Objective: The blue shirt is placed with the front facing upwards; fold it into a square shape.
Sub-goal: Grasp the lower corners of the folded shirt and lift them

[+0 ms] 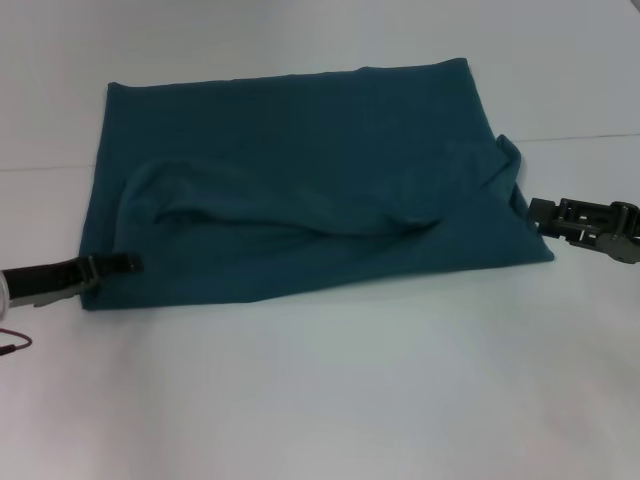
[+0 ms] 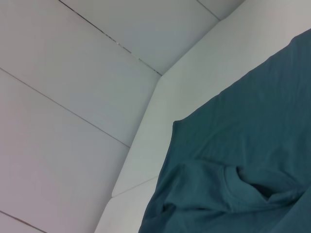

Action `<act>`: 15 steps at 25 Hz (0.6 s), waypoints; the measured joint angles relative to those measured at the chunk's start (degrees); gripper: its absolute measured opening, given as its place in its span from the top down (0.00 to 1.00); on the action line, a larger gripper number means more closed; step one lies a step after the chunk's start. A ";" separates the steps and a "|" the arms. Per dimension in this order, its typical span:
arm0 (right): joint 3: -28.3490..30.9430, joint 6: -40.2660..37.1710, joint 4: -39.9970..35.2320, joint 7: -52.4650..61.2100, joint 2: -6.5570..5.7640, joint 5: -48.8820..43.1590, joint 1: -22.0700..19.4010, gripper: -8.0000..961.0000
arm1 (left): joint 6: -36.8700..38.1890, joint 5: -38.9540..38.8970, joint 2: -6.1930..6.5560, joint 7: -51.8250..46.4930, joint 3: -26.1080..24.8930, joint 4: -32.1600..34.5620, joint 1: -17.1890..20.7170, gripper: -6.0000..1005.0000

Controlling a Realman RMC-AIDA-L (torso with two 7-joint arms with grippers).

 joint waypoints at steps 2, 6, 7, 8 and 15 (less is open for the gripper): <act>0.00 0.00 0.00 0.00 0.03 0.00 0.00 0.42 | 0.00 0.11 -0.22 -0.01 0.02 -0.08 -0.13 0.24; 0.00 -0.04 0.00 0.00 0.06 0.00 0.01 0.42 | -0.02 0.12 -0.42 -0.04 0.28 -0.29 -0.79 0.28; 0.00 -0.05 0.00 0.00 0.07 0.00 0.01 0.42 | -0.17 0.12 -0.39 -0.23 0.61 -0.66 -1.11 0.29; 0.02 -0.05 0.00 0.00 0.07 0.00 -0.01 0.42 | -0.35 0.12 -0.30 -0.40 0.93 -1.12 -1.39 0.30; 0.32 -0.21 0.00 0.00 0.07 0.00 -0.07 0.42 | -0.97 2.22 0.31 -5.80 1.50 -1.33 -3.01 0.36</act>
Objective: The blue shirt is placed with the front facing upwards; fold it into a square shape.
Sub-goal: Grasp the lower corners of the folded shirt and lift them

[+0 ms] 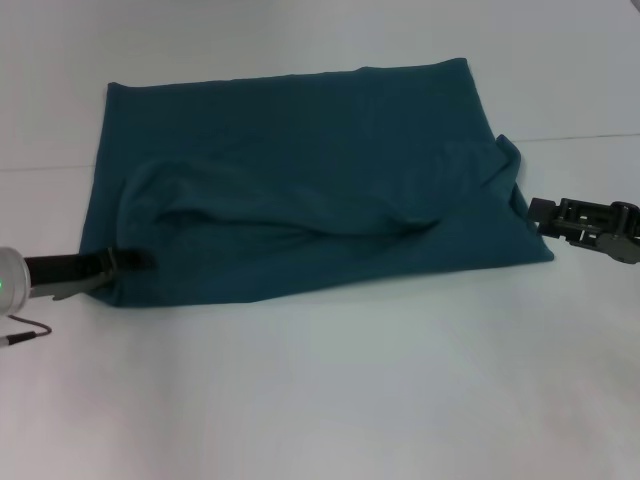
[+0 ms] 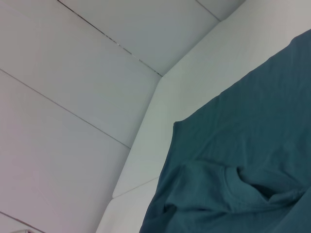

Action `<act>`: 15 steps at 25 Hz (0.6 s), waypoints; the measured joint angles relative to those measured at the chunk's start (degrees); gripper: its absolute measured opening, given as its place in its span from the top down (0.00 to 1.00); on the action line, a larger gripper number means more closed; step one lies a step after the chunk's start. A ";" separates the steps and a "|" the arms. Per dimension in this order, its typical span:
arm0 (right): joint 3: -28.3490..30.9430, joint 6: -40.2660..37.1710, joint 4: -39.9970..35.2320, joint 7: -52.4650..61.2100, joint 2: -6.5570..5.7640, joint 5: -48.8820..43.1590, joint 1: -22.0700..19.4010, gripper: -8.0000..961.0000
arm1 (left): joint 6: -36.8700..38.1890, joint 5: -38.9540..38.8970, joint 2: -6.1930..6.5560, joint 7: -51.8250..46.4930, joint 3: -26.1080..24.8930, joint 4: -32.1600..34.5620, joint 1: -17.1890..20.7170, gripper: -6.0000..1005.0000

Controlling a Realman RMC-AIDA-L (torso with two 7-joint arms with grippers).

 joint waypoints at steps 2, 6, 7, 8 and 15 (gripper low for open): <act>0.06 -0.09 0.00 0.00 0.00 0.00 -0.02 0.42 | 0.03 0.13 0.00 -0.34 0.02 0.18 -0.02 0.38; 0.11 -0.17 0.00 0.00 0.00 0.00 -0.10 0.42 | -0.03 0.78 0.04 -0.73 0.63 0.05 -0.12 0.41; 0.11 -0.17 0.00 0.00 0.00 0.00 -0.10 0.42 | -0.03 0.78 0.04 -0.73 0.63 0.05 -0.12 0.47; 0.12 -0.17 0.00 0.00 0.00 0.00 -0.11 0.42 | -0.05 0.81 0.04 -0.73 0.78 0.00 -0.11 0.53; 0.12 -0.23 0.00 0.00 -0.16 0.00 -0.10 0.42 | -0.02 0.88 -0.05 -0.88 0.90 0.00 0.07 0.87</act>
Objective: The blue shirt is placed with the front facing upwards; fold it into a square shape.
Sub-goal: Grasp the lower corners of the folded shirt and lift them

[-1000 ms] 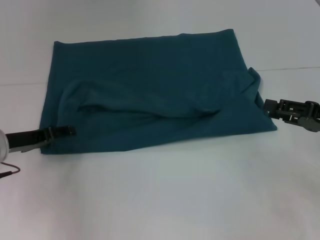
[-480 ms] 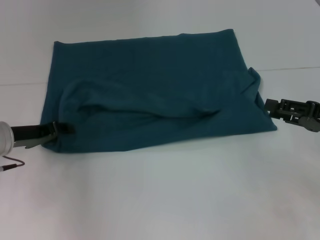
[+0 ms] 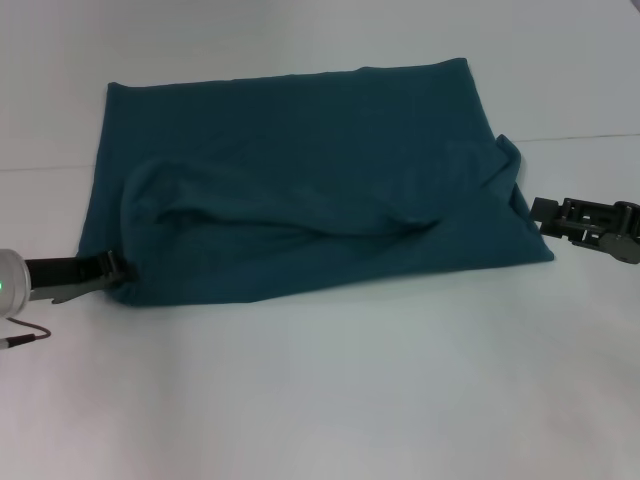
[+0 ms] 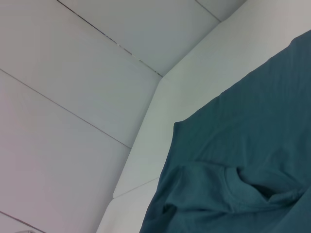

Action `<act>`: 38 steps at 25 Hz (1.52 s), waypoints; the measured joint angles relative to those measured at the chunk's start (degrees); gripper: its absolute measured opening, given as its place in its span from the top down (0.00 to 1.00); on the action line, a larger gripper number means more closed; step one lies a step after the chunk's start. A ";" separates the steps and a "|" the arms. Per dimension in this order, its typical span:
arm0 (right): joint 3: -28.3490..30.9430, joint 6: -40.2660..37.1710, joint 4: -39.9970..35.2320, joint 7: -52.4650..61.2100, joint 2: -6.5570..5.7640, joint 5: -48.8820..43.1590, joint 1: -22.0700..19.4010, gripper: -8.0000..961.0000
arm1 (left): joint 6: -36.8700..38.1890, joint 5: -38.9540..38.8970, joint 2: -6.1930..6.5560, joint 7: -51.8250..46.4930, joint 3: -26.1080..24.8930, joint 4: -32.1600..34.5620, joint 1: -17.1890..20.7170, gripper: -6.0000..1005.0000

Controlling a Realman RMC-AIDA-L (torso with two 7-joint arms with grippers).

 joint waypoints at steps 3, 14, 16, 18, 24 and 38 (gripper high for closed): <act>0.00 0.00 0.00 0.00 -0.02 0.00 0.00 0.42 | 0.30 0.00 0.01 -0.29 -0.22 -0.06 -0.09 0.94; 0.00 0.30 0.00 0.00 -0.02 0.00 0.00 0.42 | 10.25 -0.72 1.74 2.92 -12.88 0.13 0.64 0.99; 0.00 0.41 0.00 -0.03 0.03 0.00 0.00 0.42 | 11.55 -0.73 1.94 3.97 -14.76 -0.15 0.77 0.99; 0.00 0.42 0.00 -0.05 0.04 0.00 0.00 0.42 | 12.21 -0.80 2.03 4.39 -15.48 -0.26 0.93 0.99; -0.28 0.94 0.00 -0.19 -0.12 -0.12 0.01 0.42 | 12.50 -1.94 2.10 5.12 -15.20 -0.33 1.14 0.99; -0.44 15.00 0.08 10.93 -7.18 -19.63 9.25 0.42 | 11.40 -1.70 1.66 4.71 -13.24 -0.40 0.75 0.99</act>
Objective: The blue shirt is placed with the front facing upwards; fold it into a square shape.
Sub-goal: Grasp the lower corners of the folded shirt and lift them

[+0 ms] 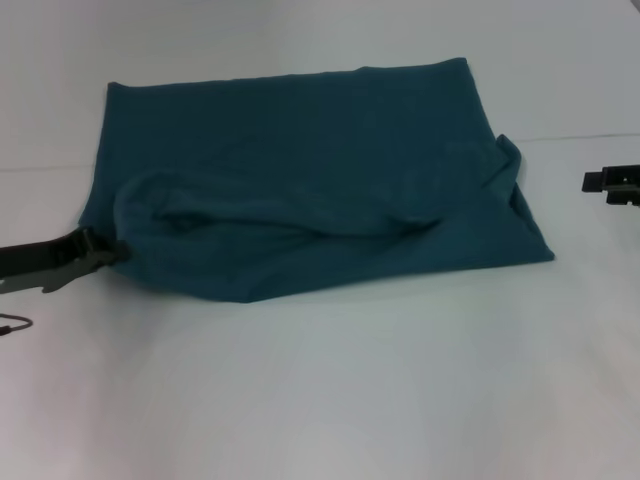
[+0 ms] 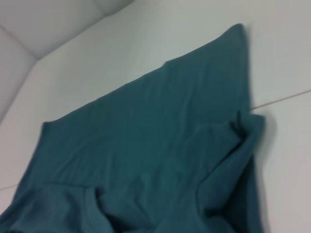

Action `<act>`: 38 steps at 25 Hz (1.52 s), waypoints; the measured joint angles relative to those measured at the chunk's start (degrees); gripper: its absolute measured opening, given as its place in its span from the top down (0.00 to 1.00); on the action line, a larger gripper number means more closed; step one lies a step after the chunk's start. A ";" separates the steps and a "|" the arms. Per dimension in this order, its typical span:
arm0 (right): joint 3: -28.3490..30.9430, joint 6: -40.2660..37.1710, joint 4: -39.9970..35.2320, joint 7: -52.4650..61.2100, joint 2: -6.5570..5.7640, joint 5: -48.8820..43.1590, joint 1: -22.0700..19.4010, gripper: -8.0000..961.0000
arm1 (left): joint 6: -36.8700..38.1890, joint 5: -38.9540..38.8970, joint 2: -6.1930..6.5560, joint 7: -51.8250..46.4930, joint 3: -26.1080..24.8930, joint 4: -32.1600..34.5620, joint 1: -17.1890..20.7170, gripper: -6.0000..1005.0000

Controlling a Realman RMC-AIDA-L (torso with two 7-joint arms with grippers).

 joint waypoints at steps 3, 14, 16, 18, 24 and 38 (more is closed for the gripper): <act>-0.57 3.65 0.30 3.98 1.08 -3.24 1.98 0.42 | 0.00 0.00 -0.11 -0.01 0.41 0.01 -0.07 0.99; -1.62 12.31 1.85 5.36 5.53 -18.12 8.10 0.42 | 2.30 -0.35 0.03 -0.74 0.42 0.62 -0.74 0.99; -2.41 13.69 2.84 5.39 5.79 -19.08 8.65 0.42 | 2.55 -0.40 0.13 -0.99 0.38 0.68 -0.87 0.99; -3.53 15.13 3.70 5.40 6.01 -19.95 9.04 0.42 | 2.73 -0.46 0.23 -1.32 0.34 0.70 -1.00 0.99; -5.59 17.36 6.26 5.58 6.21 -20.72 9.81 0.42 | 2.82 -0.49 0.33 -1.72 0.35 0.71 -1.41 0.99; -5.91 20.84 8.03 6.90 7.33 -22.47 10.79 0.42 | 2.83 -0.50 0.35 -1.74 0.16 0.72 -1.84 0.99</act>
